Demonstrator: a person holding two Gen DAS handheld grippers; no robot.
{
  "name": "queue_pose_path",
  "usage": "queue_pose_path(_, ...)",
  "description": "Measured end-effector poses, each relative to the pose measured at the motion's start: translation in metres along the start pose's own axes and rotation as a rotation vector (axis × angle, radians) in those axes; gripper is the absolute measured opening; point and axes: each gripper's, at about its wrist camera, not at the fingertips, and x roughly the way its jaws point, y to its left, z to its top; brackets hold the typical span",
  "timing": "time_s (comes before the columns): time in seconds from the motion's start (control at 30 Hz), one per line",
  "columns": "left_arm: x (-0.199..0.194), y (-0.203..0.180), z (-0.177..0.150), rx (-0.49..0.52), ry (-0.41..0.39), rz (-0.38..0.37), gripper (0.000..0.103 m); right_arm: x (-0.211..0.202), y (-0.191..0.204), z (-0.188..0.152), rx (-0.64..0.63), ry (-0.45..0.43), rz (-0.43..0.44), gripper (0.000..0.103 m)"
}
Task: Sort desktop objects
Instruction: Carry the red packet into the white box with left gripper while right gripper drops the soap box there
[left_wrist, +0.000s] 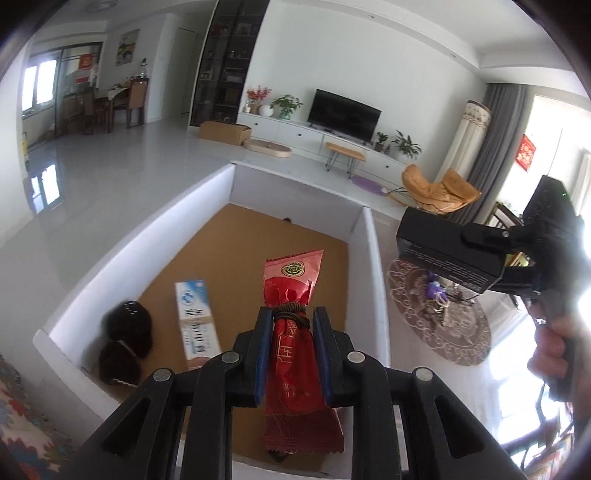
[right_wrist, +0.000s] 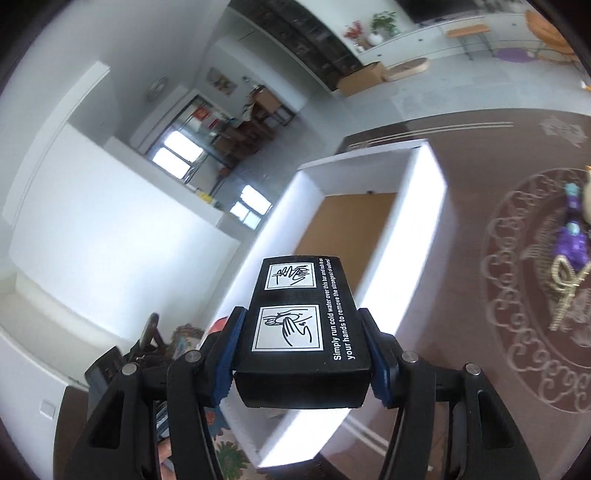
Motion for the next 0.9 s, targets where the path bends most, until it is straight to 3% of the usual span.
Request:
queue_pose_path(0.13, 0.027, 0.035, -0.003, -0.037, 0.074, 0.076, 0.022, 0.072, 0.059, -0.016, -0.172, 0.075, -0.036, 0.059)
queue_pose_path(0.27, 0.057, 0.048, -0.008, -0.007, 0.183, 0.159, 0.024, 0.136, 0.08, -0.039, -0.282, 0.14, -0.084, 0.061)
queue_pose_path(0.33, 0.063, 0.049, -0.012, 0.011, 0.201, 0.233, 0.037, 0.157, 0.079, -0.049, -0.292, 0.199, -0.102, 0.062)
queue_pose_path(0.4, 0.061, 0.049, -0.016, 0.005, 0.177, 0.259, 0.075, 0.152, 0.078, -0.054, -0.298, 0.185, -0.075, 0.07)
queue_pose_path(0.47, 0.047, 0.041, -0.021, -0.005, 0.114, 0.25, 0.08, 0.127, 0.073, -0.056, -0.34, 0.116, -0.08, 0.085)
queue_pose_path(0.57, 0.024, 0.011, -0.022, 0.004, 0.048, 0.159, 0.08, 0.058, 0.05, -0.061, -0.395, -0.048, -0.146, 0.102)
queue_pose_path(0.67, 0.004, -0.051, -0.023, 0.061, 0.02, -0.026, 0.081, -0.012, -0.008, -0.077, -0.361, -0.203, -0.313, 0.103)
queue_pose_path(0.7, 0.001, -0.076, -0.025, 0.093, 0.025, -0.094, 0.087, -0.031, -0.036, -0.082, -0.328, -0.225, -0.384, 0.103)
queue_pose_path(0.77, 0.005, -0.129, -0.035, 0.172, 0.05, -0.208, 0.103, -0.062, -0.098, -0.097, -0.255, -0.241, -0.579, 0.103)
queue_pose_path(0.83, 0.025, -0.18, -0.051, 0.249, 0.084, -0.259, 0.103, -0.085, -0.161, -0.108, -0.166, -0.196, -0.756, 0.103)
queue_pose_path(0.9, 0.062, -0.222, -0.071, 0.327, 0.138, -0.251, 0.103, -0.107, -0.212, -0.118, -0.07, -0.147, -0.858, 0.103)
